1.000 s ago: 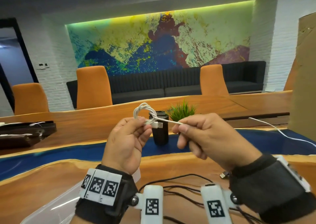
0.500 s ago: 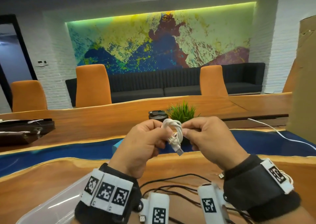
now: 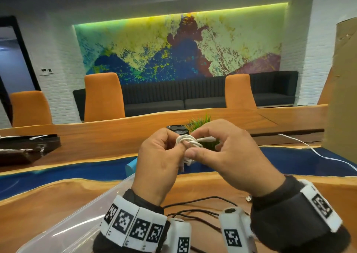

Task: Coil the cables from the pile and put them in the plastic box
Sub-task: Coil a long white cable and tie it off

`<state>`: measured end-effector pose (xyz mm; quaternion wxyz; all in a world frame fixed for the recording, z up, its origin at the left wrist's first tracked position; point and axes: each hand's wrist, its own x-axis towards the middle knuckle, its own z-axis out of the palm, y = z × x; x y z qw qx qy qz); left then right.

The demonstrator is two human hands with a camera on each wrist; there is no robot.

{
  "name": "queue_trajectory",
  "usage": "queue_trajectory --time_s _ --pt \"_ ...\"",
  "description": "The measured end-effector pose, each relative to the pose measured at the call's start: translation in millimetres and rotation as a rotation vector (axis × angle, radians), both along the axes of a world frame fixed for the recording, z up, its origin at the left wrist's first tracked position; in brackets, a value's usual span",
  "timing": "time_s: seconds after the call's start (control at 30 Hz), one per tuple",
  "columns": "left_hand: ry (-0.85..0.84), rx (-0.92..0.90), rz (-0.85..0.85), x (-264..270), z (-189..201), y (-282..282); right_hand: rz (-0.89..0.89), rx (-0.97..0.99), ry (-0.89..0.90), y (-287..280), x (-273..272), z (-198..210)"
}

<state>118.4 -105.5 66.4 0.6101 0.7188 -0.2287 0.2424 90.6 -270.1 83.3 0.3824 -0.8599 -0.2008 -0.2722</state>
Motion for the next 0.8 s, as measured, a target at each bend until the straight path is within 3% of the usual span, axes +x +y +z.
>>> queue_trajectory --time_s 0.13,0.3,0.4,0.47,0.6,0.67,0.8 --pt "0.067 -0.044 -0.092 -1.9 1.7 -3.5 -0.066 0.042 -0.109 3.9 7.1 -10.0" --pt "0.473 -0.467 -0.493 1.1 5.0 -1.3 0.264 0.442 0.143 1.0 12.5 -10.6" --pt "0.534 -0.588 -0.652 -0.3 7.4 -0.1 0.345 0.441 0.047 1.2 13.8 -11.7" --pt "0.494 -0.528 -0.622 0.1 6.9 -0.6 0.321 0.349 -0.103 0.5 14.7 -13.0" --pt "0.381 -0.431 -0.539 2.2 4.3 1.6 0.172 0.131 -0.229 -3.4 16.9 -12.6" --pt "0.262 -0.253 -0.436 3.0 3.1 3.8 0.159 0.159 -0.119 -6.7 15.8 -11.1" --pt "0.029 0.105 -0.305 1.5 4.1 11.0 0.468 0.486 0.323 -10.2 8.1 -6.8"
